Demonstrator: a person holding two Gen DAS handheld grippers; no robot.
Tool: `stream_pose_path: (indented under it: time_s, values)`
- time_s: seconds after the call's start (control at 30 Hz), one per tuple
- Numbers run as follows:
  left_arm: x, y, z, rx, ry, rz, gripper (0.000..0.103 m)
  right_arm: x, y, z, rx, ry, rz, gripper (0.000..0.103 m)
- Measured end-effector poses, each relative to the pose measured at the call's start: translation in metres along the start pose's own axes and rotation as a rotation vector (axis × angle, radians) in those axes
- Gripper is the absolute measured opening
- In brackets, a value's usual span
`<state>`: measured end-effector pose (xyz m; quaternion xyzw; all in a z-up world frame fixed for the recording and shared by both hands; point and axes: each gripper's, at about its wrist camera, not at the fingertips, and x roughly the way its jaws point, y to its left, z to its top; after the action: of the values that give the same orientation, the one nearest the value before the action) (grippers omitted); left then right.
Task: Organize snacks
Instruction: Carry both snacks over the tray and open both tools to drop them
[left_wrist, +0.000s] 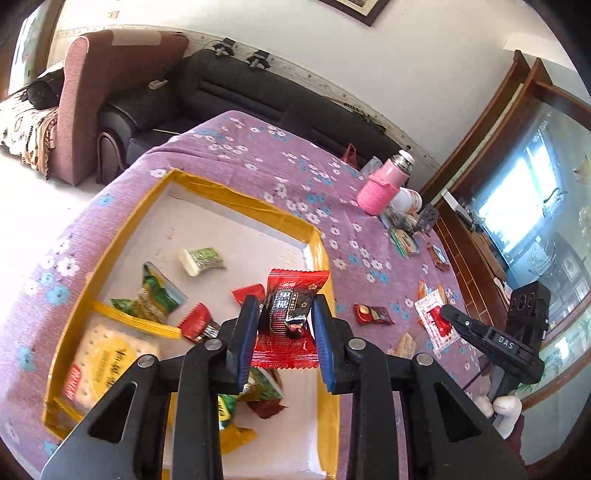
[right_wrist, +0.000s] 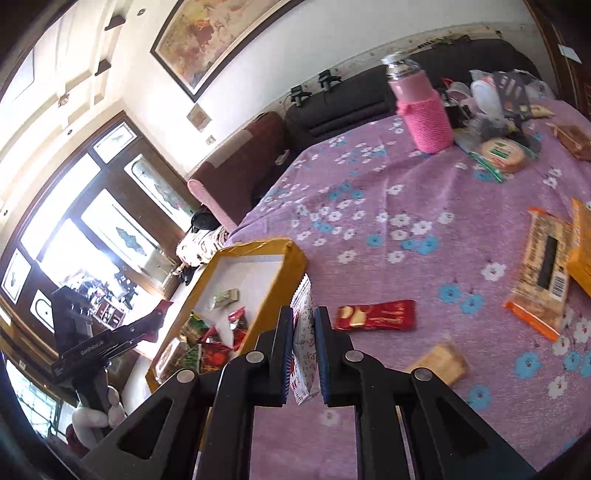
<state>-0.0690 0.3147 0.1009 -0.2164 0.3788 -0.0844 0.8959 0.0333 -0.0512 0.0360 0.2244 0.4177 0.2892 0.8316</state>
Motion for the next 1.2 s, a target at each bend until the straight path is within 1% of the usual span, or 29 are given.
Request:
stream_pose_path:
  time_s: [0.1, 0.23, 0.33, 0.43, 0.47, 0.5, 0.53, 0.57, 0.6, 0.63, 0.67, 0.7, 0.8, 0.9, 0.93, 1.03, 1.13, 1.2]
  values:
    - [0.005, 0.020, 0.009, -0.039, 0.007, 0.005, 0.027, 0.023, 0.041, 0.006, -0.061, 0.038, 0.033, 0.012]
    - [0.024, 0.043, 0.017, -0.095, 0.036, 0.011, 0.027, 0.066, 0.087, 0.003, -0.139, 0.107, 0.039, 0.011]
    - [0.040, 0.058, 0.021, -0.132, 0.064, 0.023, 0.027, 0.100, 0.109, -0.008, -0.178, 0.162, 0.022, 0.011]
    - [0.050, 0.066, 0.023, -0.163, 0.080, 0.038, 0.027, 0.127, 0.121, -0.020, -0.207, 0.200, -0.005, 0.011]
    - [0.052, 0.069, 0.024, -0.172, 0.083, 0.034, 0.030, 0.134, 0.123, -0.022, -0.213, 0.210, -0.015, 0.011]
    - [0.053, 0.071, 0.024, -0.184, 0.085, 0.027, 0.035, 0.141, 0.124, -0.025, -0.219, 0.216, -0.029, 0.012]
    - [0.054, 0.072, 0.024, -0.193, 0.086, 0.023, 0.039, 0.146, 0.124, -0.026, -0.223, 0.219, -0.040, 0.016]
    - [0.052, 0.074, 0.024, -0.200, 0.086, 0.019, 0.044, 0.149, 0.122, -0.027, -0.219, 0.217, -0.048, 0.016]
    - [0.050, 0.074, 0.024, -0.200, 0.082, 0.014, 0.045, 0.150, 0.120, -0.027, -0.207, 0.210, -0.050, 0.017]
    - [0.047, 0.073, 0.023, -0.195, 0.075, 0.007, 0.045, 0.149, 0.118, -0.028, -0.192, 0.202, -0.049, 0.019]
    - [0.042, 0.071, 0.022, -0.187, 0.065, 0.001, 0.046, 0.147, 0.114, -0.026, -0.181, 0.194, -0.048, 0.023]
    - [0.037, 0.069, 0.021, -0.180, 0.054, 0.000, 0.050, 0.144, 0.112, -0.025, -0.177, 0.185, -0.050, 0.024]
    - [0.020, 0.064, 0.019, -0.177, 0.012, -0.012, 0.055, 0.134, 0.119, -0.023, -0.199, 0.169, -0.045, 0.024]
    - [0.000, 0.056, 0.015, -0.175, -0.034, -0.020, 0.056, 0.130, 0.141, -0.028, -0.262, 0.182, -0.013, 0.024]
    - [-0.008, 0.053, 0.013, -0.169, -0.052, -0.020, 0.057, 0.131, 0.150, -0.032, -0.291, 0.190, -0.003, 0.024]
    - [-0.028, 0.044, 0.005, -0.150, -0.106, 0.004, 0.064, 0.136, 0.176, -0.048, -0.366, 0.221, 0.041, 0.023]
    - [-0.044, 0.036, -0.003, -0.117, -0.145, 0.045, 0.067, 0.137, 0.189, -0.068, -0.413, 0.272, 0.143, 0.023]
    - [-0.051, 0.031, -0.008, -0.095, -0.166, 0.077, 0.067, 0.142, 0.187, -0.078, -0.411, 0.325, 0.184, 0.022]
